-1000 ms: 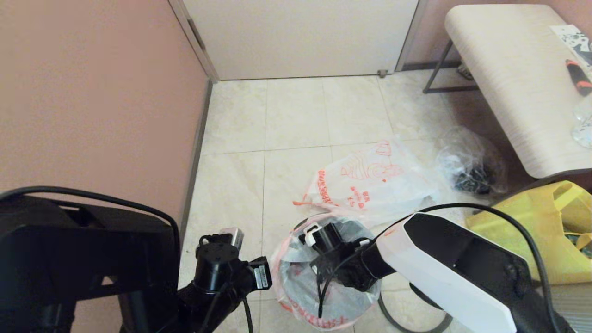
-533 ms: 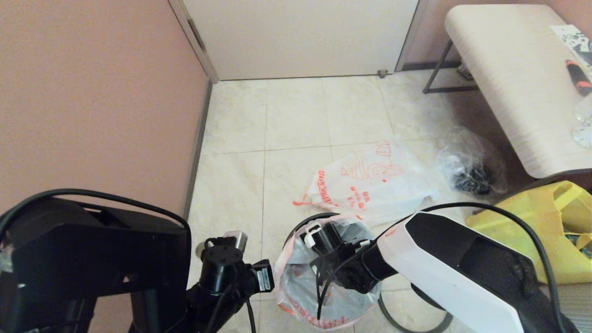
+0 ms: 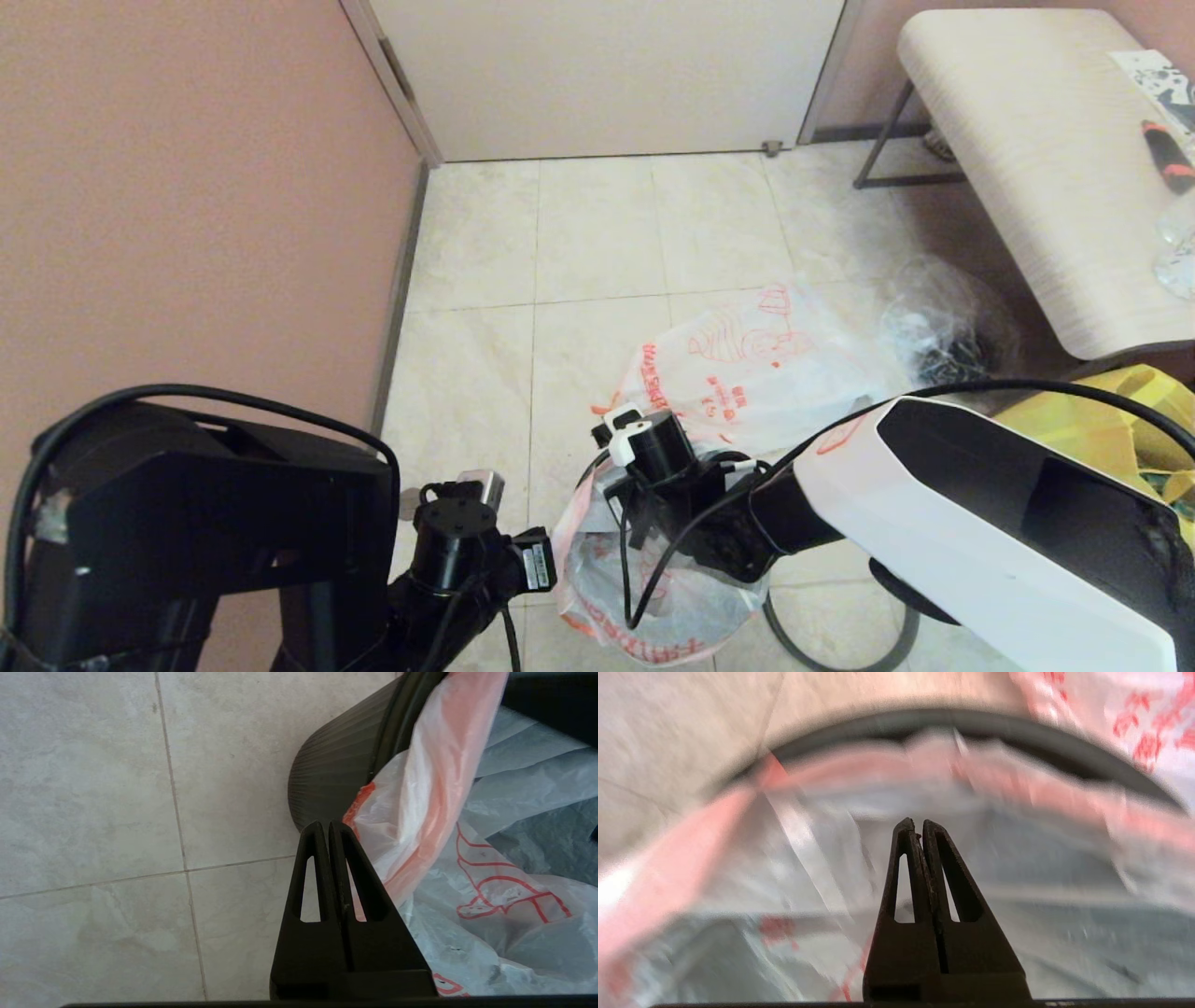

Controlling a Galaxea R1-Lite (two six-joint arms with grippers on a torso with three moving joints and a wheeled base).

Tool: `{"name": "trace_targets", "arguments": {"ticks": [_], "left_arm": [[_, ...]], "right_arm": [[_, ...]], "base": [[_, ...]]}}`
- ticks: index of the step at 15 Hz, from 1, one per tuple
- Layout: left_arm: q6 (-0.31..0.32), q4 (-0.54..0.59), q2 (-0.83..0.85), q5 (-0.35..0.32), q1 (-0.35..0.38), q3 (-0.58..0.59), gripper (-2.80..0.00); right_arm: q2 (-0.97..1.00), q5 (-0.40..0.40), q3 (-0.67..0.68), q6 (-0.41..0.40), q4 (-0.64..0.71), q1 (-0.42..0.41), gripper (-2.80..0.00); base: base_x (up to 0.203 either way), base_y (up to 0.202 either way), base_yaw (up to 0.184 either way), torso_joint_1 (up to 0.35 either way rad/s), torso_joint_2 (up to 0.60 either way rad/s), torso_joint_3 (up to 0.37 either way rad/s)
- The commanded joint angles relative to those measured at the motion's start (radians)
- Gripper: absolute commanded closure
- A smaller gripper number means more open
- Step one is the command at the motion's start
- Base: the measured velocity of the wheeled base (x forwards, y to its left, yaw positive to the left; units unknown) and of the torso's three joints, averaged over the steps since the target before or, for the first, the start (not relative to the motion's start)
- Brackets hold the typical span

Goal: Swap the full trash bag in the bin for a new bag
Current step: Put the new garbage bag on the trash can

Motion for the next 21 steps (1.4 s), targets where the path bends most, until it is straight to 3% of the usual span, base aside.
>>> {"name": "trace_targets", "arguments": {"ticks": [1, 7, 12, 21], "left_arm": [[-0.003, -0.009, -0.006, 0.002, 0.002, 0.002, 0.0], [-0.003, -0.007, -0.069, -0.02, 0.019, 0.03, 0.0], [-0.003, -0.007, -0.067, -0.02, 0.019, 0.031, 0.0], [-0.001, -0.008, -0.065, -0.026, 0.022, 0.03, 0.0]], "right_arm": [[0.026, 0.001, -0.051, -0.001, -0.001, -0.001, 0.0], [0.103, 0.012, -0.228, 0.005, 0.068, 0.001, 0.0], [0.011, 0.003, -0.149, 0.079, 0.058, 0.003, 0.0], [-0.015, -0.009, -0.122, 0.08, -0.034, -0.01, 0.0]], "base": [[0.0, 0.0, 0.0, 0.0, 0.0, 0.0], [0.0, 0.0, 0.0, 0.0, 0.0, 0.0], [0.0, 0.0, 0.0, 0.0, 0.0, 0.0], [0.0, 0.0, 0.0, 0.0, 0.0, 0.0]]}}
